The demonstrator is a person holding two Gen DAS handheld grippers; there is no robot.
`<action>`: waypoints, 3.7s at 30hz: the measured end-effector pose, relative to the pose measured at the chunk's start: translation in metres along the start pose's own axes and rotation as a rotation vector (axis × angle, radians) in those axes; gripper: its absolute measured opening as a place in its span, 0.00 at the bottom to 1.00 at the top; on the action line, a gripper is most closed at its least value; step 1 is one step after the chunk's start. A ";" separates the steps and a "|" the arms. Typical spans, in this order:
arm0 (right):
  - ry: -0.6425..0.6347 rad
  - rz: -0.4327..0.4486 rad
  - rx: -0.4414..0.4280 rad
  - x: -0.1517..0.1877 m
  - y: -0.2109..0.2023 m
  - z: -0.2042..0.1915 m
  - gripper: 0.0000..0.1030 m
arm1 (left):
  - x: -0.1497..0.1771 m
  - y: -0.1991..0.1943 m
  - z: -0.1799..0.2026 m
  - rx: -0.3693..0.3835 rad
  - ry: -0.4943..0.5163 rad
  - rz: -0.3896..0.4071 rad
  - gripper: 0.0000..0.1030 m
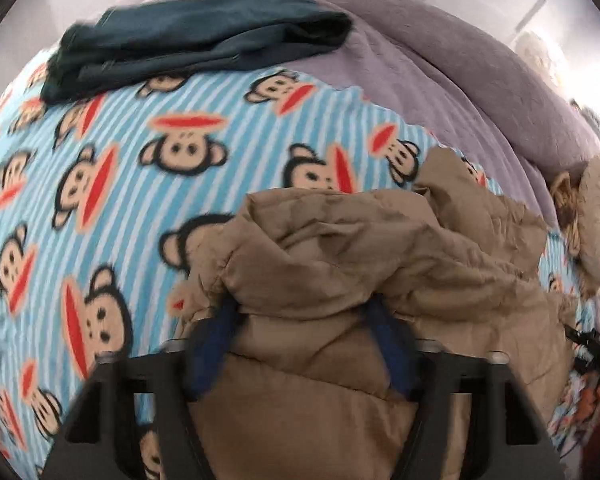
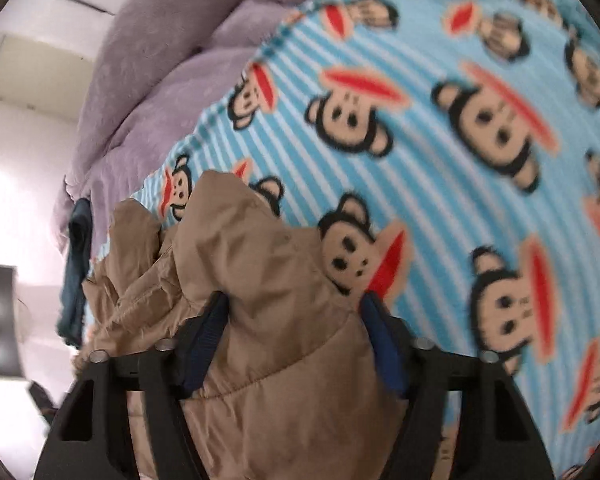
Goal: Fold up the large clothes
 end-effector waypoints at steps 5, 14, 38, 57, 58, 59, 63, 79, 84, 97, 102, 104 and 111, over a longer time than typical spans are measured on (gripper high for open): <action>-0.173 0.030 0.058 -0.013 -0.004 -0.029 0.15 | -0.018 -0.004 0.001 -0.029 0.008 0.066 0.21; -0.188 0.013 0.199 -0.025 0.055 -0.015 0.18 | -0.031 0.047 -0.014 -0.203 -0.008 0.098 0.22; -0.644 -0.042 -0.045 0.035 0.081 -0.182 0.16 | 0.028 0.041 0.134 -0.056 0.420 0.121 0.22; -0.351 0.063 0.078 -0.041 0.094 -0.031 0.00 | -0.025 0.085 0.054 -0.114 0.254 0.176 0.28; -0.345 0.061 0.082 -0.043 0.094 -0.031 0.00 | -0.026 0.083 0.054 -0.119 0.252 0.171 0.28; -0.343 0.057 0.090 -0.044 0.094 -0.031 0.00 | -0.026 0.076 0.054 -0.131 0.249 0.168 0.28; -0.334 0.047 0.169 -0.044 0.065 -0.040 0.23 | -0.030 0.031 0.042 -0.134 0.210 0.234 0.28; -0.303 0.054 0.264 -0.005 0.060 -0.018 0.71 | -0.036 0.062 -0.007 -0.281 0.144 0.177 0.29; -0.298 0.070 0.282 0.001 0.014 -0.027 0.78 | -0.024 0.014 -0.004 -0.223 0.099 0.184 0.29; -0.122 0.037 0.029 0.096 -0.040 -0.044 0.87 | 0.094 -0.042 -0.002 -0.142 0.059 0.101 1.00; -0.011 0.025 -0.137 0.131 -0.031 -0.056 1.00 | 0.115 -0.038 -0.021 -0.078 -0.085 0.032 1.00; 0.031 0.009 -0.179 0.144 -0.025 -0.059 1.00 | 0.122 -0.035 -0.030 -0.045 -0.147 -0.009 1.00; 0.119 -0.069 -0.252 0.162 0.008 -0.061 1.00 | 0.132 -0.034 -0.062 0.064 -0.338 -0.039 1.00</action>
Point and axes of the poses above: each gripper's, at about its wrist camera, not at the fingertips, and y roughly the way its jaws point, z to its right, x to its underside, the point moved 9 cm from there along y, roughly the way its jaws point, and after that the axes turned 15 degrees about -y, right-handed, at the moved point
